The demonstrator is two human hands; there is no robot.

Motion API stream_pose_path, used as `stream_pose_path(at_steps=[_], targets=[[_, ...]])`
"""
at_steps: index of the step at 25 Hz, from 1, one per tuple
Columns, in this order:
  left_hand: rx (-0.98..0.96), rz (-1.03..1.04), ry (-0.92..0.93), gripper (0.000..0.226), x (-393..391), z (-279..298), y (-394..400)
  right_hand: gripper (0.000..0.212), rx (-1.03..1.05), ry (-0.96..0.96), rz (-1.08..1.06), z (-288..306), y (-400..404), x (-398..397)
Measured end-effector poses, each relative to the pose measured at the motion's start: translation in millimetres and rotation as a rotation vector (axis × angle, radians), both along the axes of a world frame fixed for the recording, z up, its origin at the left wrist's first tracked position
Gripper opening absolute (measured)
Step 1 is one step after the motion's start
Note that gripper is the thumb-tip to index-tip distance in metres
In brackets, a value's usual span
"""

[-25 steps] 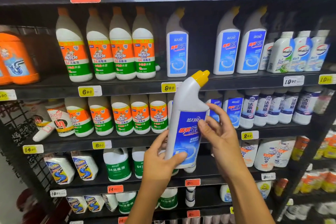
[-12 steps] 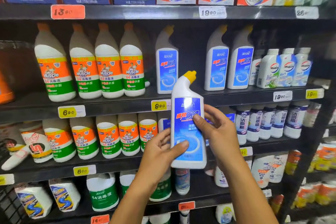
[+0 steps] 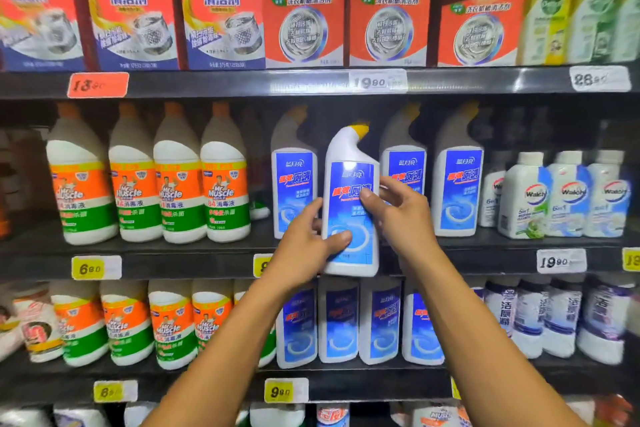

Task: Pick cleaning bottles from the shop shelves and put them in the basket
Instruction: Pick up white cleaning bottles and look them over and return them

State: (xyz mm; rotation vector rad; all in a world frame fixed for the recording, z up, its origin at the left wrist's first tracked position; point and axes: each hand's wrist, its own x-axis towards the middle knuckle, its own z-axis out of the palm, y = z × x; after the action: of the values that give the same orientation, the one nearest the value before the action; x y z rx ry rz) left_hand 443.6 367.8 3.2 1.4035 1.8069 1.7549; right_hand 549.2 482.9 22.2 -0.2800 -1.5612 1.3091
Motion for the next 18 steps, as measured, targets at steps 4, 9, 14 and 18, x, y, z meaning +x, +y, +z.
stream_pose_path(at_steps=[4, 9, 14, 18], targets=[[-0.006, 0.112, 0.093, 0.042, -10, 13, 28, 0.016, 0.042, -0.014, 0.011, 13, 31, -16], [0.009, 0.23, 0.174, 0.051, -15, 9, 48, 0.018, 0.144, -0.037, 0.001, 12, 50, -34], [-0.004, 0.304, 0.209, 0.052, -20, 5, 61, 0.015, 0.188, -0.087, -0.073, 9, 58, -44], [-0.011, 0.381, 0.266, 0.05, -20, 4, 71, 0.02, 0.329, -0.223, -0.301, 10, 54, -44]])
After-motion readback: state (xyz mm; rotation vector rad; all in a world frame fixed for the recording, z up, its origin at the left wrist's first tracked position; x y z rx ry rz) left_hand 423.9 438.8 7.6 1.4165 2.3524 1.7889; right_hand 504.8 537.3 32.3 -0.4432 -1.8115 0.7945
